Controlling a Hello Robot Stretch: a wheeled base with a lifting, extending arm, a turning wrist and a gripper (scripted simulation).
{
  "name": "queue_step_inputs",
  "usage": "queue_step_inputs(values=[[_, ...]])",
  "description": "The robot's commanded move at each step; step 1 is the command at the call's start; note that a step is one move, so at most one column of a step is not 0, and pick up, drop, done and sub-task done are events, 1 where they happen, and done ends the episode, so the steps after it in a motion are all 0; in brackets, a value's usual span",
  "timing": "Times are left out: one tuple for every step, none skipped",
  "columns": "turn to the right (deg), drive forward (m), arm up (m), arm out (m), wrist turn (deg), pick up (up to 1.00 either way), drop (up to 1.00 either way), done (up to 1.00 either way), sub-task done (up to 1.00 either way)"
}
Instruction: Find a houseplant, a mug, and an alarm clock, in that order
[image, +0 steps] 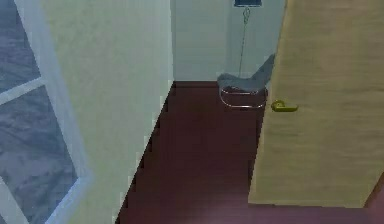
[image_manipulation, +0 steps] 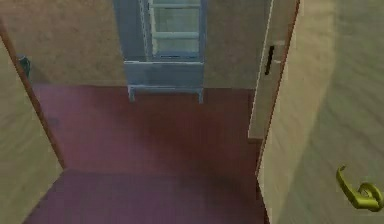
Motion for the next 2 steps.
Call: queue_step_inputs(values=[[45.0, 0.00, 0.00, 0.00, 0.0, 0.00, 0.00, 0.00, 0.00], [45.0, 0.00, 0.00, 0.00, 0.0, 0.00, 0.00, 0.00, 0.00]])
